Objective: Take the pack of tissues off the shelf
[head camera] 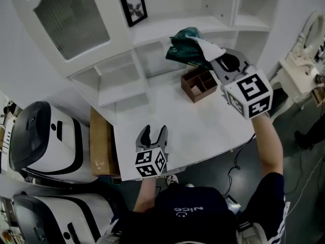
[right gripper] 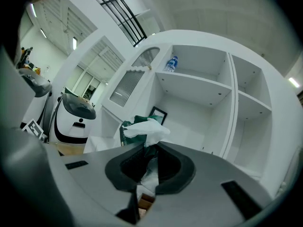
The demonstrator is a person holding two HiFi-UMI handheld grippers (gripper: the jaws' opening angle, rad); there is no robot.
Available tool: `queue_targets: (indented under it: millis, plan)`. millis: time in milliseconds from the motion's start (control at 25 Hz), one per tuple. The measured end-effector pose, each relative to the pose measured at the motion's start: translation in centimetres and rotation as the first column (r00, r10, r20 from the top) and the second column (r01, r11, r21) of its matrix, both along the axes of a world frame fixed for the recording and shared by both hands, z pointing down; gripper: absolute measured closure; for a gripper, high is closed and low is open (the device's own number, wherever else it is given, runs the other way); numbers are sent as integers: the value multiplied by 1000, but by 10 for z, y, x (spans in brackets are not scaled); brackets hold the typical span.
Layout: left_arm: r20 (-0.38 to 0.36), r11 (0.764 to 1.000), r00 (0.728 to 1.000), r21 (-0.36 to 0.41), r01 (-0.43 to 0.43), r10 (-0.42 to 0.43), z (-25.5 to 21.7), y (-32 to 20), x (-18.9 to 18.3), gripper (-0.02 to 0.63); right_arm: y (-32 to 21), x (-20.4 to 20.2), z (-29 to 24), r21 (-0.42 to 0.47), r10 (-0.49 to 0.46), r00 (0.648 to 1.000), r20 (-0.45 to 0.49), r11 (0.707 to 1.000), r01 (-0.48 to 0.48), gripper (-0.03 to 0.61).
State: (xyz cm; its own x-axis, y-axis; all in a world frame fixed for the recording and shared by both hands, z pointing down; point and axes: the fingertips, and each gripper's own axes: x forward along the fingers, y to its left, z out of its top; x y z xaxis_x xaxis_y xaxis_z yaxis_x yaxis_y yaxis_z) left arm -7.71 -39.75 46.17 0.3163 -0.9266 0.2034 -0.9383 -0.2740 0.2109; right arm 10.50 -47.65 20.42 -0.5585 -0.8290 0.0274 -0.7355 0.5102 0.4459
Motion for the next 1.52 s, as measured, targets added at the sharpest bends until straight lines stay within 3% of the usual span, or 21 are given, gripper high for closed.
queue_targets:
  millis: [440, 800, 1520]
  plan:
    - [59, 1000, 998, 30, 6, -7, 0, 4, -1, 342, 27, 7, 58, -71, 33, 997, 63, 997, -29, 548]
    - [23, 999, 1000, 48, 18, -19, -2, 8, -6, 342, 43, 8, 112, -93, 86, 989, 117, 993, -75, 548]
    - [110, 996, 993, 75, -56, 48, 20, 33, 11, 341, 83, 1, 245, -279, 231, 969, 92, 940, -197, 548]
